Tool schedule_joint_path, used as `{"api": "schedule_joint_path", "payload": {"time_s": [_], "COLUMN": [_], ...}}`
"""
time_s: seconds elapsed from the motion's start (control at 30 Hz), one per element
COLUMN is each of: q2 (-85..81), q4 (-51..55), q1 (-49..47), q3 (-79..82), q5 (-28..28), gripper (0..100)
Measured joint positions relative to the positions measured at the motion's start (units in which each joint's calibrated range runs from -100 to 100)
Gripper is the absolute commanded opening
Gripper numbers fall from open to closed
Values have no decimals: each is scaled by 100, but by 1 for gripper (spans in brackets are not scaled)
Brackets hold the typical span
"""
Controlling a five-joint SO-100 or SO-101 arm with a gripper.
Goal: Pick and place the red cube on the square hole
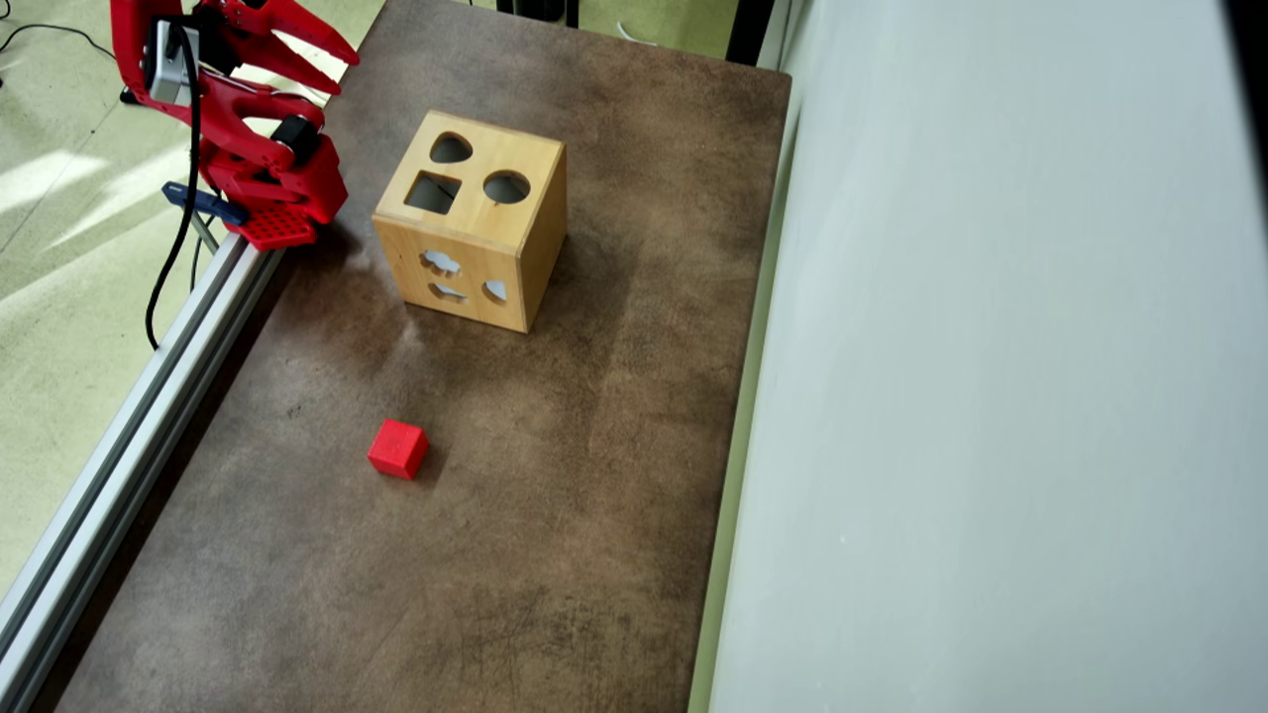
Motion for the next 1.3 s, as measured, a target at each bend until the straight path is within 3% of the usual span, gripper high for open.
{"api": "schedule_joint_path", "payload": {"time_s": [0.27,0.93,1.13,1.3], "q2": [-2000,-2085,-1144,246], "q4": [0,-32,-56,-56], "q1": [-57,-36,14,870], "q3": [262,397,388,-135], "q5": [-34,-39,-39,-39], "gripper": [3,3,3,3]}}
